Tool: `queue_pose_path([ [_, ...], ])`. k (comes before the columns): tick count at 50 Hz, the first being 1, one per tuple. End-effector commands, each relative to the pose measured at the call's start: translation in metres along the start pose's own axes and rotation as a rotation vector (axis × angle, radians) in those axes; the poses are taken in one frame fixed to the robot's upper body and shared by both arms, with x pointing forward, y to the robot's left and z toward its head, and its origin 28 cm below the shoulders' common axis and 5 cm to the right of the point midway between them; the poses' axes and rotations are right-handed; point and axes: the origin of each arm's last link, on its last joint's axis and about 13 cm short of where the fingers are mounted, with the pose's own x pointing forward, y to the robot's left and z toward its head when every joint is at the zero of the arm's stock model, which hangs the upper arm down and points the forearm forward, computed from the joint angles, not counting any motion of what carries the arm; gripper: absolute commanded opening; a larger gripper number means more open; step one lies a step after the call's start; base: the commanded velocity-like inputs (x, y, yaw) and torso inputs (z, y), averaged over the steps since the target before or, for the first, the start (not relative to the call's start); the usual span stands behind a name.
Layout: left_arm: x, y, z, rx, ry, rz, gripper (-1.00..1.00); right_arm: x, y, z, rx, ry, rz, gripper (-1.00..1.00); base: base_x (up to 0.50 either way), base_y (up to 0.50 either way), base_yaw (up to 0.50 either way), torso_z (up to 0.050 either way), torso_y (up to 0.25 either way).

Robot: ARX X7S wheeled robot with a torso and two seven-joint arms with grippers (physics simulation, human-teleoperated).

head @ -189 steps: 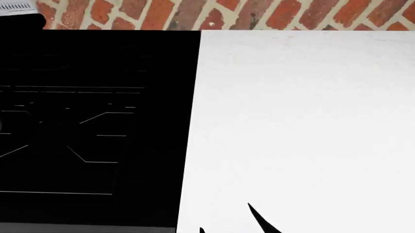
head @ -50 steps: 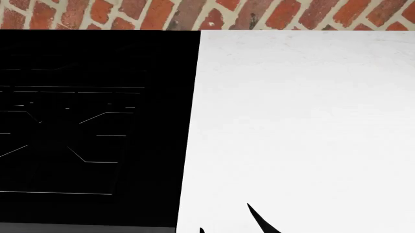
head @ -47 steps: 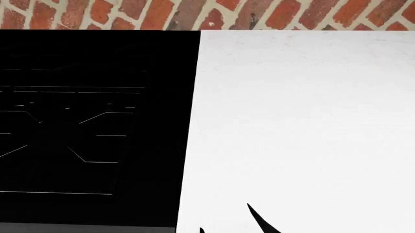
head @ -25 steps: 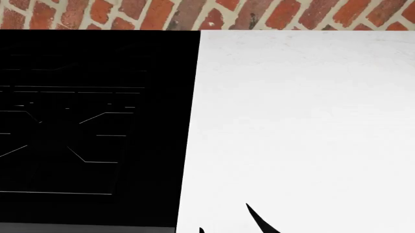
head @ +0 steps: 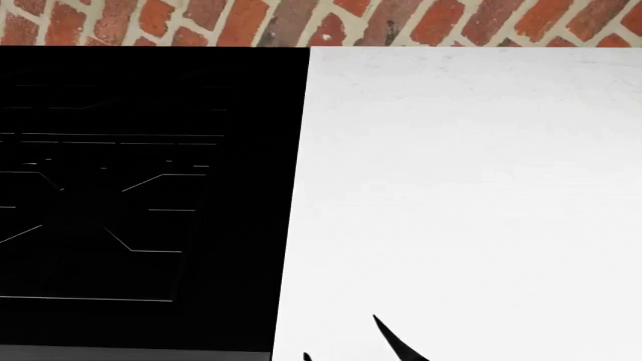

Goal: Open the microwave door

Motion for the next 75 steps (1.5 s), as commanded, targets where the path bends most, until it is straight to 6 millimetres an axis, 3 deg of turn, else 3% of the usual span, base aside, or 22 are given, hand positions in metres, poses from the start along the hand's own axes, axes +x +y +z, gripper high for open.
queue_pose_path([
  [1, 0.002, 0.016, -0.013, 0.035, 0.009, 0.016, 1.0, -0.001, 0.004, -0.008, -0.015, 0.056, 0.041, 1.0, 0.0, 0.0, 0.0, 0.0, 0.0],
  [8, 0.002, 0.016, -0.013, 0.035, 0.009, 0.016, 1.0, -0.001, 0.004, -0.008, -0.015, 0.056, 0.041, 1.0, 0.0, 0.0, 0.0, 0.0, 0.0],
  [9, 0.004, 0.036, -0.028, 0.073, 0.018, 0.036, 1.0, 0.004, 0.004, -0.009, -0.015, 0.041, 0.06, 1.0, 0.0, 0.0, 0.0, 0.0, 0.0],
  [33, 0.007, 0.099, -0.073, 0.185, 0.055, 0.09, 1.0, 0.011, 0.001, -0.003, -0.027, 0.01, 0.068, 1.0, 0.0, 0.0, 0.0, 0.0, 0.0],
  [42, 0.005, 0.134, -0.103, 0.248, 0.091, 0.118, 1.0, 0.012, -0.016, 0.009, -0.051, -0.01, -0.007, 1.0, 0.0, 0.0, 0.0, 0.0, 0.0],
  [51, 0.006, 0.189, -0.147, 0.326, 0.126, 0.168, 1.0, -0.009, -0.04, 0.03, -0.104, 0.002, -0.141, 1.0, 0.0, 0.0, 0.0, 0.0, 0.0],
  [58, 0.015, 0.24, -0.169, 0.369, 0.144, 0.219, 1.0, -0.022, -0.042, 0.044, -0.137, -0.009, -0.162, 1.0, 0.0, 0.0, 0.0, 0.0, 0.0],
  [64, 0.046, 0.314, -0.184, 0.483, 0.124, 0.298, 1.0, -0.01, -0.046, 0.047, -0.157, -0.039, -0.119, 1.0, 0.0, 0.0, 0.0, 0.0, 0.0],
  [66, 0.064, 0.349, -0.188, 0.533, 0.115, 0.335, 1.0, -0.002, -0.043, 0.046, -0.156, -0.054, -0.079, 1.0, 0.0, 0.0, 0.0, 0.0, 0.0],
  [68, 0.065, 0.362, -0.191, 0.546, 0.108, 0.344, 1.0, 0.002, -0.042, 0.047, -0.151, -0.067, -0.065, 1.0, 0.0, 0.0, 0.0, 0.0, 0.0],
  [70, 0.057, 0.364, -0.196, 0.567, 0.108, 0.327, 1.0, 0.003, -0.039, 0.046, -0.146, -0.074, -0.043, 1.0, 0.0, 0.0, 0.0, 0.0, 0.0],
  [71, 0.044, 0.355, -0.202, 0.572, 0.108, 0.274, 1.0, 0.005, -0.038, 0.045, -0.144, -0.075, -0.037, 1.0, 0.0, 0.0, 0.0, 0.0, 0.0],
  [73, 0.017, 0.323, -0.207, 0.56, 0.075, 0.163, 1.0, 0.007, -0.035, 0.044, -0.137, -0.084, -0.015, 1.0, 0.0, 0.0, 0.0, 0.0, 0.0],
  [74, 0.017, 0.323, -0.207, 0.56, 0.075, 0.163, 1.0, 0.007, -0.035, 0.044, -0.137, -0.084, -0.015, 1.0, 0.0, 0.0, 0.0, 0.0, 0.0],
  [75, -0.001, 0.296, -0.206, 0.531, 0.06, 0.109, 1.0, 0.01, -0.033, 0.043, -0.133, -0.088, 0.001, 1.0, 0.0, 0.0, 0.0, 0.0, 0.0],
])
